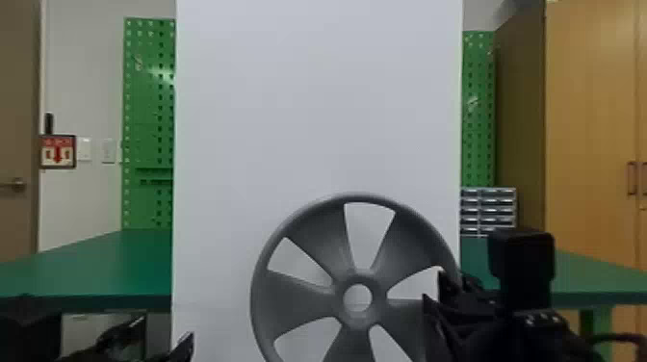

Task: Hold the wheel and insert it

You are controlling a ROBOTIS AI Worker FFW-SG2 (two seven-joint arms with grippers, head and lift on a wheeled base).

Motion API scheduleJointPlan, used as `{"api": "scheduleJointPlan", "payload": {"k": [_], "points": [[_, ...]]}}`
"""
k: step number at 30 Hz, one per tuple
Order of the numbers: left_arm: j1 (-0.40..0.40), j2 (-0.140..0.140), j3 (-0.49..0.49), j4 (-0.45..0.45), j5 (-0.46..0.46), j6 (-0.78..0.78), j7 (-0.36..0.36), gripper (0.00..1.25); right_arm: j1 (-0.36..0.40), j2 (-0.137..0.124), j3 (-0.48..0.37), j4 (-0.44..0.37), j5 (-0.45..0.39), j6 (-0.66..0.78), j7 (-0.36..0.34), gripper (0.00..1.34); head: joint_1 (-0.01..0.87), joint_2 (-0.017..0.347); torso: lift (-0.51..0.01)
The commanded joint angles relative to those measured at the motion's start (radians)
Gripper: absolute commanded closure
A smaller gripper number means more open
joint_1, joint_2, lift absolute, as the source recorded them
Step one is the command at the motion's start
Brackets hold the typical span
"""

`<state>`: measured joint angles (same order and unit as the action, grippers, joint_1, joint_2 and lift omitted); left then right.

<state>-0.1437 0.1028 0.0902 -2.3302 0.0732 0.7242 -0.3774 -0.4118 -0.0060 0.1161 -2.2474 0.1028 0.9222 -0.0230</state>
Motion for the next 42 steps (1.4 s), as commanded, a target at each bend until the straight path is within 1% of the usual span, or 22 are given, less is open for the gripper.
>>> {"api": "scheduleJointPlan", "payload": {"k": [1,12,19,26,31,34,42], "points": [[-0.001,0.000,-0.003,0.000,-0.003,0.001,0.000,0.51,-0.028,-0.009,-0.001,-0.015,0.000,0.026,-0.009,1.17,0.000,0.000,-0.499],[-0.005,0.003,-0.010,0.000,-0.006,0.006,0.000,0.51,-0.110,-0.028,-0.012,-0.018,-0.002,0.116,-0.018,1.17,0.000,0.000,-0.499],[-0.007,0.003,-0.014,0.000,-0.010,0.006,0.000,0.51,-0.142,-0.023,0.005,-0.029,-0.054,0.149,-0.118,1.17,0.000,0.000,-0.499],[-0.010,0.005,-0.018,0.000,-0.012,0.008,0.000,0.51,-0.202,-0.019,0.030,-0.029,-0.068,0.215,-0.167,1.17,0.000,0.000,-0.499],[-0.011,0.006,-0.023,0.000,-0.018,0.008,0.000,0.51,-0.240,-0.017,0.046,-0.029,-0.081,0.254,-0.190,1.17,0.000,0.000,-0.499],[-0.013,0.006,-0.026,0.000,-0.021,0.008,0.000,0.51,-0.249,-0.012,0.053,-0.028,-0.095,0.262,-0.213,1.17,0.000,0.000,-0.499],[-0.016,0.006,-0.029,0.000,-0.024,0.011,0.000,0.51,-0.275,-0.005,0.065,-0.021,-0.115,0.279,-0.247,1.17,0.000,0.000,-0.499]]}}
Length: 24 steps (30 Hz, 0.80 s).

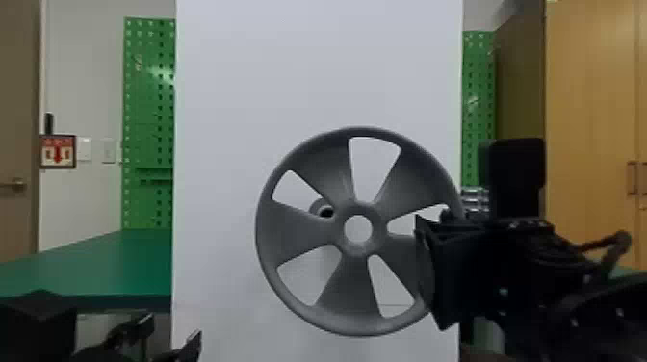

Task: Hold the wheel and insert it

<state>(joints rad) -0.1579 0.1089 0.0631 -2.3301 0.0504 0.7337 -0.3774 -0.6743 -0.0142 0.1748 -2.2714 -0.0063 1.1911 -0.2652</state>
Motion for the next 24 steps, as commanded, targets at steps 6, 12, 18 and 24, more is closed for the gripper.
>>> {"api": "scheduleJointPlan", "payload": {"k": [6,12,18,24], "points": [[-0.003,0.000,-0.005,0.000,-0.004,0.003,0.000,0.51,-0.028,0.008,0.014,0.006,-0.006,0.015,-0.011,1.17,0.000,0.000,-0.499],[-0.003,0.000,-0.003,0.000,-0.004,0.003,0.000,0.51,-0.031,0.010,0.011,0.006,-0.006,0.024,-0.014,1.17,0.000,0.000,-0.499],[-0.005,0.000,-0.003,0.000,-0.004,0.003,0.000,0.51,-0.033,0.011,0.009,0.007,-0.006,0.025,-0.016,1.17,0.000,0.000,-0.499],[-0.006,0.000,-0.005,0.000,-0.004,0.004,0.000,0.51,-0.044,0.015,0.025,0.015,0.000,0.028,-0.017,1.17,0.000,0.000,-0.499]]}}
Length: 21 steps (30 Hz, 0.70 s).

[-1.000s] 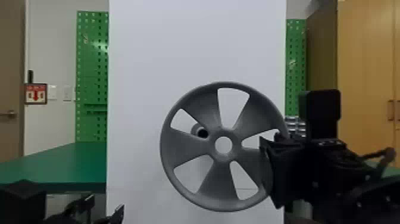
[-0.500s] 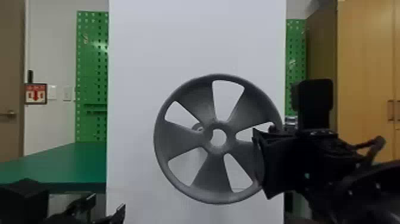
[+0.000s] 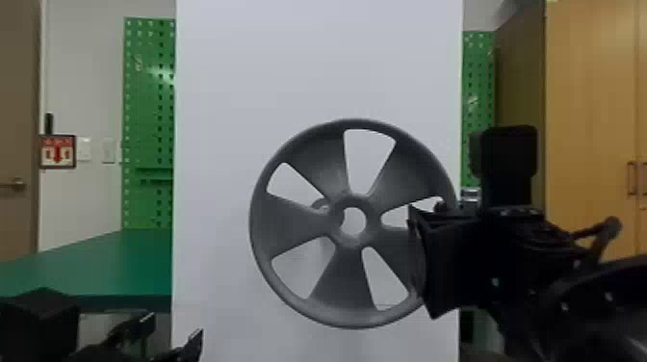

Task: Hold the wheel and insert it

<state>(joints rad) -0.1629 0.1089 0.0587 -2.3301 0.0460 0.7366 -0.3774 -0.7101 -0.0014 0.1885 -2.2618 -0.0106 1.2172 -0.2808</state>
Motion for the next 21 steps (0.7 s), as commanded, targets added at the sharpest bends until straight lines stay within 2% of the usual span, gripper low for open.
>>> {"api": "scheduleJointPlan", "payload": {"k": [1,21], "points": [[-0.001,0.000,0.000,0.000,0.000,0.001,0.000,0.51,-0.009,0.002,0.014,0.008,0.004,0.002,-0.003,1.17,0.000,0.000,-0.499],[-0.007,0.002,-0.008,0.000,-0.008,0.001,0.000,0.51,-0.032,0.002,0.045,0.044,-0.014,-0.016,-0.024,1.17,0.000,0.000,-0.499]]}}
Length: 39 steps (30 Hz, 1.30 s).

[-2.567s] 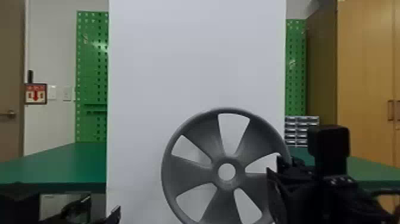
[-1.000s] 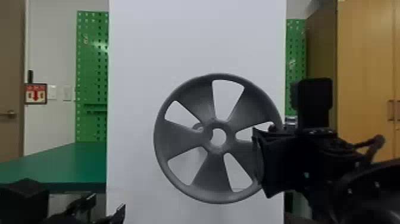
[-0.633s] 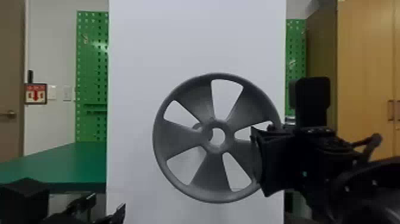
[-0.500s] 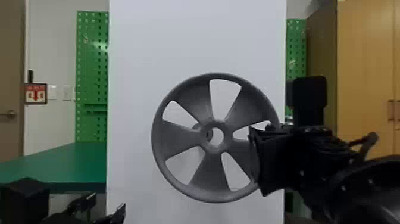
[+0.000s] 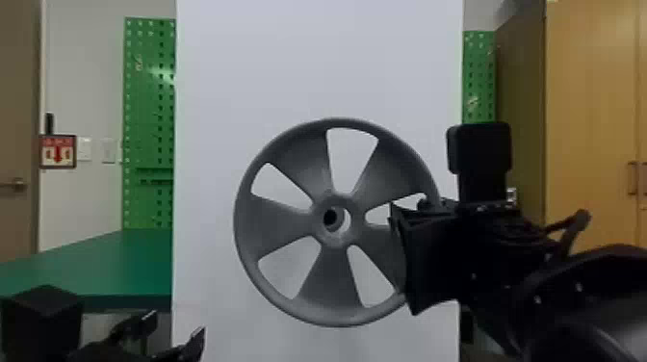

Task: Hold the wheel and insert it

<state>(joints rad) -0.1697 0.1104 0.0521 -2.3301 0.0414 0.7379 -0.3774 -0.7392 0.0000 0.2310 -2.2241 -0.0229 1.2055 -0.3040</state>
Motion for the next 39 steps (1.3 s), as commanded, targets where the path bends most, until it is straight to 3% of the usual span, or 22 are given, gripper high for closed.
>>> {"api": "scheduleJointPlan", "payload": {"k": [1,39], "points": [[-0.002,0.000,-0.003,0.000,-0.005,0.000,0.000,0.51,-0.003,0.001,0.004,0.008,-0.002,-0.006,-0.001,1.17,0.000,0.000,-0.499],[-0.007,0.005,-0.011,0.002,-0.009,0.000,0.002,0.51,-0.008,0.001,0.014,0.035,-0.011,-0.032,-0.004,1.17,0.000,0.000,-0.499]]}}
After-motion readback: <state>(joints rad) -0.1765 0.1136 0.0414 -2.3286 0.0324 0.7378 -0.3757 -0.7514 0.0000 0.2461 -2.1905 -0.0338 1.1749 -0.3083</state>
